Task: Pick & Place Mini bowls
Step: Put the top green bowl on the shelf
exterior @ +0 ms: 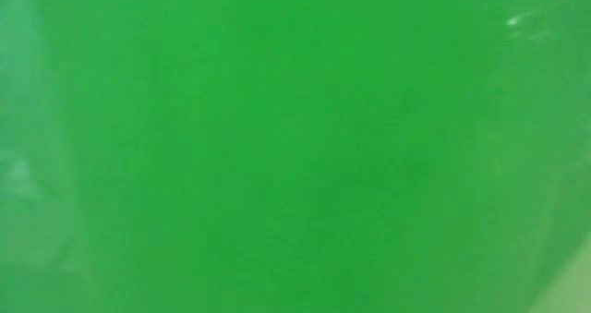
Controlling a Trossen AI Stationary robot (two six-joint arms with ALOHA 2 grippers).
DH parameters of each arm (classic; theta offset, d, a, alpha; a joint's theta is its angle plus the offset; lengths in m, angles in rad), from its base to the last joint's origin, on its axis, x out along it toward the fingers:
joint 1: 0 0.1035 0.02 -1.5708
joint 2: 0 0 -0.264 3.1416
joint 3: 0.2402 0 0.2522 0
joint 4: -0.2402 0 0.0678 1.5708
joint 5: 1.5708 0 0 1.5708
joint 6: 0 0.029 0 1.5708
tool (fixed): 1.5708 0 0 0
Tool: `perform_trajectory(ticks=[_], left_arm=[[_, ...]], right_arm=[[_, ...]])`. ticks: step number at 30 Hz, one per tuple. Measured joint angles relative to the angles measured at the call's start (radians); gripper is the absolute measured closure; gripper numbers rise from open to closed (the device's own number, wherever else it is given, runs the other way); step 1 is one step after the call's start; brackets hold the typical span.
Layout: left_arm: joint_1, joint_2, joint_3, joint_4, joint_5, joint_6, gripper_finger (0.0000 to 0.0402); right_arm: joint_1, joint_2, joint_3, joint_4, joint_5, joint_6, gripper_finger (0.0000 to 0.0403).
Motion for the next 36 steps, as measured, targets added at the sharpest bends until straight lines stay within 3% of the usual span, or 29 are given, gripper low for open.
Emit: perform_trajectory(ticks=[19, 36], left_arm=[[-0.020, 0.037, -0.001, 0.016, -0.027, 0.009, 0.0401], [-0.034, 0.035, -0.001, 0.016, -0.056, 0.010, 0.0402]], right_arm=[[-0.022, 0.338, 0.262, -0.012, 0.001, -0.186, 0.0394], [-0.049, 0.538, 0.564, -0.351, -0.027, -0.198, 0.0394]])
